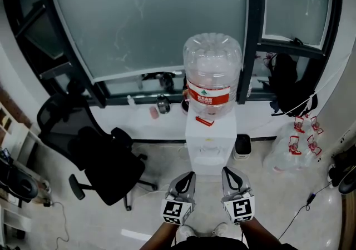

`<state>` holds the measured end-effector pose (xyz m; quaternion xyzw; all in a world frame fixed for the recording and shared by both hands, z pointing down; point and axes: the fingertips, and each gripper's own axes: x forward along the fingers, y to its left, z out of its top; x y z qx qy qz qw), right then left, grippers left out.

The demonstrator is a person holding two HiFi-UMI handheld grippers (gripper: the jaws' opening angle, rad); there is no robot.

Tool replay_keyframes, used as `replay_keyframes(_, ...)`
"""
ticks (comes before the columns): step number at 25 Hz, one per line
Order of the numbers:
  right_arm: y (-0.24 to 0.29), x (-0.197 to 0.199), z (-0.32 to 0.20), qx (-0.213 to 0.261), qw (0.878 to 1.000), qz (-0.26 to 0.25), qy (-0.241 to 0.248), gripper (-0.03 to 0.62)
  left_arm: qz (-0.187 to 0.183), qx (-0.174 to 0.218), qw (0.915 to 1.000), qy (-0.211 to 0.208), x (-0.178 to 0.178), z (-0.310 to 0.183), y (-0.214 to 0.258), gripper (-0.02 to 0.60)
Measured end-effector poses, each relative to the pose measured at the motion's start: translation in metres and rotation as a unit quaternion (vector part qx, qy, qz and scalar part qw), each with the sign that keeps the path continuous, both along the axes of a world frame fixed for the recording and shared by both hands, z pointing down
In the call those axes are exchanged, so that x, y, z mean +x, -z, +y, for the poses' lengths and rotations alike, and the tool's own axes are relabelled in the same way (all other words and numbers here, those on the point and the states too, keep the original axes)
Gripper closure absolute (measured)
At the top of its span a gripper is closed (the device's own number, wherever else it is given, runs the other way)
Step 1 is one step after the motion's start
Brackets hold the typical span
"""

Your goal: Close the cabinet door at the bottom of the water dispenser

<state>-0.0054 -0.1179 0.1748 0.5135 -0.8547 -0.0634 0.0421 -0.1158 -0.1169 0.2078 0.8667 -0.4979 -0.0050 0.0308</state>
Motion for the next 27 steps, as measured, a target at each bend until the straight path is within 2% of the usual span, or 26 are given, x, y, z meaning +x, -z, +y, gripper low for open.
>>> replay_keyframes(5, 0.003, -0.002, 0.004, 0.004, 1.000, 0.019, 0.014, 0.592, 0.000, 0.004, 1.0000, 0.000, 0.001, 0.004, 0.004, 0.563)
replay_keyframes(12, 0.003, -0.005, 0.007, 0.008, 1.000, 0.005, 0.017, 0.592, -0.004, -0.014, 0.9999, 0.000, 0.001, 0.009, 0.003, 0.563)
replay_keyframes(17, 0.007, -0.005, 0.009, 0.016, 1.000, 0.010, 0.018, 0.592, 0.000, 0.008, 0.9999, 0.008, -0.001, 0.010, 0.005, 0.563)
replay_keyframes(21, 0.003, -0.002, 0.011, 0.012, 1.000, -0.001, 0.015, 0.592, -0.003, 0.010, 0.9999, 0.013, -0.003, 0.014, 0.003, 0.563)
replay_keyframes(27, 0.002, -0.001, 0.014, 0.013, 1.000, 0.020, 0.018, 0.592, -0.004, 0.005, 0.9999, 0.013, -0.002, 0.017, 0.000, 0.563)
